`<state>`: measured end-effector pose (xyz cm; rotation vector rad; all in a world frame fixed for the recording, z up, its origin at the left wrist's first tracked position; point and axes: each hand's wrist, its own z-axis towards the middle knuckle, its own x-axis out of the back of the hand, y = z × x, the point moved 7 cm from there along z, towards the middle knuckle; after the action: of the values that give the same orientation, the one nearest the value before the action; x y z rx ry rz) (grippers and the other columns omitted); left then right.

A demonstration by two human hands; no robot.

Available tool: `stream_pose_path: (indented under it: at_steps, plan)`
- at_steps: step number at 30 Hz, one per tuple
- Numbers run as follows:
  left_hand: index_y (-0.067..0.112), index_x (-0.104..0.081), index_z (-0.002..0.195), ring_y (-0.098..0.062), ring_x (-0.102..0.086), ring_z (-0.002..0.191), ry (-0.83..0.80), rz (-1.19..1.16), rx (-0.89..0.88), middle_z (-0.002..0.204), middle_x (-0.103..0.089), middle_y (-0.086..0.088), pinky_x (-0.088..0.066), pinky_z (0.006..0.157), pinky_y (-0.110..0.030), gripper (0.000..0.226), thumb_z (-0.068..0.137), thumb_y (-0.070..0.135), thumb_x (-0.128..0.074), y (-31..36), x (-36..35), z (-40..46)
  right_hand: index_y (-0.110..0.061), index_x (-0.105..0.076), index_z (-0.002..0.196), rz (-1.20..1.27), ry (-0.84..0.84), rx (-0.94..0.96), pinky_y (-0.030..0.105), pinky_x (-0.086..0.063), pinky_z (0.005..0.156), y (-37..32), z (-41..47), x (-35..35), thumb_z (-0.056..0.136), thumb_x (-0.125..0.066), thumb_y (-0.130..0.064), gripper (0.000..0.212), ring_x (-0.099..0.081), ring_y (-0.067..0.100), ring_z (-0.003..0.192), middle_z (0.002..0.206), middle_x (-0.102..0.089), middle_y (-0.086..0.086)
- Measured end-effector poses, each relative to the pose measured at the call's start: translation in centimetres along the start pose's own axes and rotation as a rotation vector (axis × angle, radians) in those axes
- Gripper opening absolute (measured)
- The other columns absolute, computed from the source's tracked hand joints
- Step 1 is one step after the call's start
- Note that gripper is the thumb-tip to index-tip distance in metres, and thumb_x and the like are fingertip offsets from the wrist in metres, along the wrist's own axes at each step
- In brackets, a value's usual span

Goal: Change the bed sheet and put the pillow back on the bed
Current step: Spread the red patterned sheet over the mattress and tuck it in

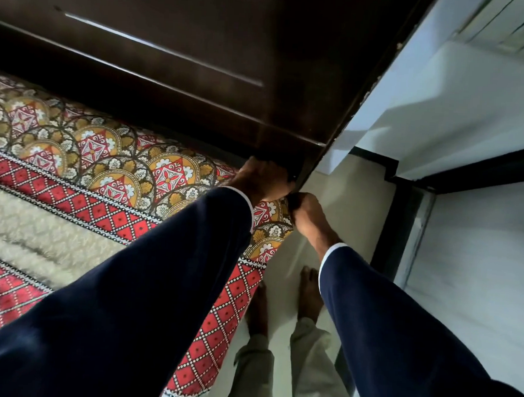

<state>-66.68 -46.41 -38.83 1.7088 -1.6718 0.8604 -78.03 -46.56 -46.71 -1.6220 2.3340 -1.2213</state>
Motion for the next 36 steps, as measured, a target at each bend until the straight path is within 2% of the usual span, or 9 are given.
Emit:
stream_pose_path:
  at_steps: [5,10,14,17,21,25,29,32,36]
  plan:
    - [0.021,-0.062,0.123,-0.031,-0.056,0.116,0.242,0.017,0.033,0.125,-0.063,-0.005,-0.037,0.1,-0.051,0.042,0.101,0.041,-0.032,1.3,1.0,-6.4,-0.008,-0.062,0.094,0.087,0.012,-0.054,0.029,-0.048,0.072,-0.3,-1.0,-0.7,0.101,-0.046,-0.008,0.017,-0.057,0.023,0.087,0.097,-0.065,0.016]
    - [0.024,-0.029,0.157,-0.032,-0.01,0.155,0.405,-0.133,0.055,0.167,-0.016,-0.006,-0.012,0.117,-0.065,0.062,0.099,0.043,-0.041,3.5,-2.7,-15.4,-0.007,-0.042,0.146,-0.044,-0.16,0.028,0.006,-0.04,0.075,-0.8,-6.5,-2.0,0.103,-0.048,-0.002,0.044,-0.049,0.017,0.114,0.122,-0.05,0.003]
    - [0.03,-0.028,0.156,-0.038,0.003,0.154,0.294,-0.24,0.089,0.169,-0.001,-0.005,-0.014,0.112,-0.077,0.072,0.09,0.039,-0.055,5.5,-6.2,-22.3,-0.02,-0.06,0.132,-0.767,-0.522,0.096,0.022,-0.041,0.092,1.6,-11.4,-3.7,0.094,-0.056,-0.016,0.038,-0.058,0.026,0.122,0.134,-0.061,0.006]
    - [0.031,-0.03,0.154,-0.038,-0.015,0.152,0.191,-0.291,0.055,0.165,-0.012,-0.005,-0.027,0.106,-0.078,0.08,0.083,0.041,-0.064,6.2,-6.8,-26.0,-0.042,-0.063,0.084,-0.799,-0.707,0.182,0.031,-0.051,0.093,-1.0,-15.6,-5.0,0.092,-0.058,-0.012,0.031,-0.068,0.019,0.1,0.091,-0.066,-0.015]
    - [0.023,-0.01,0.159,-0.031,0.001,0.155,0.194,-0.491,0.327,0.168,0.0,-0.003,-0.018,0.115,-0.071,0.075,0.095,0.03,-0.049,2.0,-6.9,-29.5,-0.03,-0.068,0.09,-0.76,-0.57,0.391,0.036,-0.055,0.076,-11.0,-19.6,-6.6,0.088,-0.056,-0.023,0.014,-0.065,0.009,0.076,0.082,-0.071,-0.01]
    - [0.025,0.0,0.16,-0.031,0.016,0.153,0.095,-0.752,0.657,0.167,0.017,-0.001,-0.009,0.117,-0.071,0.077,0.096,0.022,-0.042,-3.0,-10.6,-33.5,-0.032,-0.059,0.102,-0.909,-0.286,0.851,0.027,-0.047,0.072,-18.4,-21.1,-9.8,0.09,-0.054,-0.015,0.021,-0.059,0.015,0.097,0.107,-0.062,-0.009]
    - [0.036,0.002,0.158,-0.028,0.01,0.154,0.009,-0.771,0.643,0.167,0.015,0.003,-0.022,0.112,-0.073,0.085,0.095,0.029,-0.054,-3.8,-16.4,-37.1,-0.036,-0.047,0.137,-1.322,-0.278,0.847,0.044,-0.043,0.104,-17.0,-20.5,-13.4,0.082,-0.058,-0.013,0.061,-0.039,0.026,0.133,0.147,-0.04,0.001]
    - [0.036,-0.009,0.158,-0.027,-0.004,0.154,-0.009,-0.797,0.506,0.168,0.001,0.001,-0.03,0.112,-0.067,0.081,0.093,0.027,-0.057,-2.4,-17.5,-39.7,-0.037,-0.042,0.141,-1.514,-0.341,0.825,0.044,-0.038,0.107,-16.8,-23.0,-14.3,0.085,-0.051,-0.014,0.061,-0.032,0.028,0.137,0.15,-0.031,0.001]
    - [0.029,-0.033,0.155,-0.029,-0.031,0.147,-0.201,-0.896,0.388,0.163,-0.026,-0.006,-0.033,0.117,-0.05,0.06,0.098,0.032,-0.054,0.8,-19.0,-43.8,-0.03,-0.058,0.133,-1.756,-0.903,0.451,0.043,-0.04,0.11,-15.1,-26.9,-15.2,0.089,-0.056,-0.016,0.046,-0.044,0.029,0.135,0.145,-0.049,0.003]
